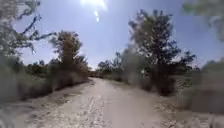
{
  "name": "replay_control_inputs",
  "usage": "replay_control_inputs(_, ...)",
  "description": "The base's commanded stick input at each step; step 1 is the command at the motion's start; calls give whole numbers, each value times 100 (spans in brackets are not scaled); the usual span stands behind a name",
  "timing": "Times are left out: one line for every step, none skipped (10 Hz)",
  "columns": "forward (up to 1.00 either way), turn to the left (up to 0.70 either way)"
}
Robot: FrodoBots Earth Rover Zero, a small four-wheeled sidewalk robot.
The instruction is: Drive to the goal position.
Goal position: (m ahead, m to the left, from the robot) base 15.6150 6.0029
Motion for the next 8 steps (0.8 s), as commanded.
replay_control_inputs(70,0)
replay_control_inputs(70,0)
replay_control_inputs(70,0)
replay_control_inputs(70,0)
replay_control_inputs(70,0)
replay_control_inputs(70,0)
replay_control_inputs(70,0)
replay_control_inputs(70,0)
